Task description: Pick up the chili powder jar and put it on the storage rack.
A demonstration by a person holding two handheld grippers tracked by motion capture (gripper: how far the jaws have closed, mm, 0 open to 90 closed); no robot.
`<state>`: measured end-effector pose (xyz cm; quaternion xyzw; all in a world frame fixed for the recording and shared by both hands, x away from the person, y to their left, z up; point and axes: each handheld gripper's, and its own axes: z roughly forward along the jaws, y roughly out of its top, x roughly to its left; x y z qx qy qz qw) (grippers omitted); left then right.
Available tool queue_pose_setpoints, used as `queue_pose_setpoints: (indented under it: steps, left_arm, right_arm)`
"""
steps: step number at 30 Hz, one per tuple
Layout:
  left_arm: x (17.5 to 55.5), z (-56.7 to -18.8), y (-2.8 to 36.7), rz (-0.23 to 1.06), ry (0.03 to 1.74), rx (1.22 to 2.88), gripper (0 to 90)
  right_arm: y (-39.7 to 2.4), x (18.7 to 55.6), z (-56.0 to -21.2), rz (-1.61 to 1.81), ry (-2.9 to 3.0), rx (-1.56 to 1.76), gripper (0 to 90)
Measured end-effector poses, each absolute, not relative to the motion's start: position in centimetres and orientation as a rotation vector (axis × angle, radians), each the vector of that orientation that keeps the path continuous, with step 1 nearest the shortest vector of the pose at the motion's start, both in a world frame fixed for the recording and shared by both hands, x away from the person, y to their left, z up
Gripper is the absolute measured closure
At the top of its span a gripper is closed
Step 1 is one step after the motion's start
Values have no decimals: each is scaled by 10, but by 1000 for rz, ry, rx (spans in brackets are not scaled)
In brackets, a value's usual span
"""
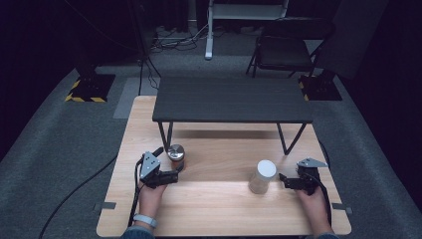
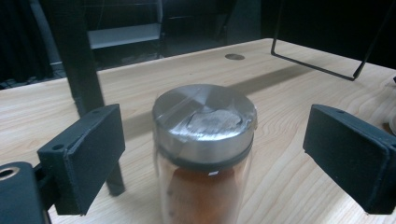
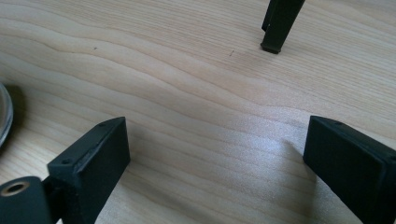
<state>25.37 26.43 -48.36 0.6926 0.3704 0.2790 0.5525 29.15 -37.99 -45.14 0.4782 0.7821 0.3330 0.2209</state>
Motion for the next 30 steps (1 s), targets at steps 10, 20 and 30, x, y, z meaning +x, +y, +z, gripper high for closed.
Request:
queue_pose_setpoints:
  steps: [10, 20, 30]
  left_arm:
    - [265, -488, 256, 651, 900, 1639, 73]
    - [271, -489, 245, 656, 931, 1716, 136]
    - [278, -490, 242, 642, 963, 1785, 181]
  right_arm:
    - [-379, 291, -451, 919, 2160, 1325, 69]
    - [-379, 290, -451, 919, 2163, 1322, 68]
    - [-379, 290, -451, 919, 2164, 1322, 66]
